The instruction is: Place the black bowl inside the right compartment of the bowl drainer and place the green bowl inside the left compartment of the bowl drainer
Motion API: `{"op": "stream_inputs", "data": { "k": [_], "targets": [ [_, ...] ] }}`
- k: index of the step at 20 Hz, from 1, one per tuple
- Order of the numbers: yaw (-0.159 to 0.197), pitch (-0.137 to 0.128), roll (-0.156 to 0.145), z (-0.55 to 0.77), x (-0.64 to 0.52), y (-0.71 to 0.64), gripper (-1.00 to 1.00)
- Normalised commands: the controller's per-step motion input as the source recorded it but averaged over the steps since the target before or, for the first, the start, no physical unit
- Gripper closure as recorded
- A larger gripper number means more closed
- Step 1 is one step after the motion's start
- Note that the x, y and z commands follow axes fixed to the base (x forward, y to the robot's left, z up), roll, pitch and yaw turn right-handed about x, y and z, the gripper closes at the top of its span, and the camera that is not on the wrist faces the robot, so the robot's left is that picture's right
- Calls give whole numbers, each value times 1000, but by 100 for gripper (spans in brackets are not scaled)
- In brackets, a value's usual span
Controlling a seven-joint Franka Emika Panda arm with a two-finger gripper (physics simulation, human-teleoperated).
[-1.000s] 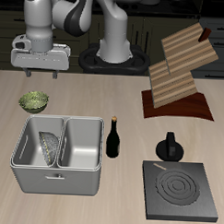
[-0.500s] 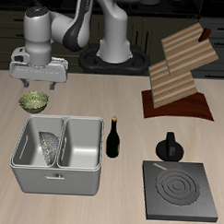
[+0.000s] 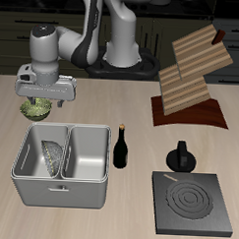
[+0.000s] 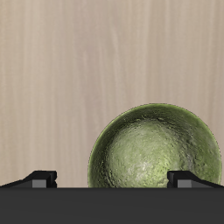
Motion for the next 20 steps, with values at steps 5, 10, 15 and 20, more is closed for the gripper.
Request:
{"op": "stream_inputs", "data": {
  "k": [5,10,15,20],
  "targets": [
    [-12,37,-2,-193,46,82,-100],
    [-25,45,8,-205,49,102,-100],
    [-21,41,43,-196,41,201,-100],
    [-14,19,30,-82,2,91,100]
  ]
}}
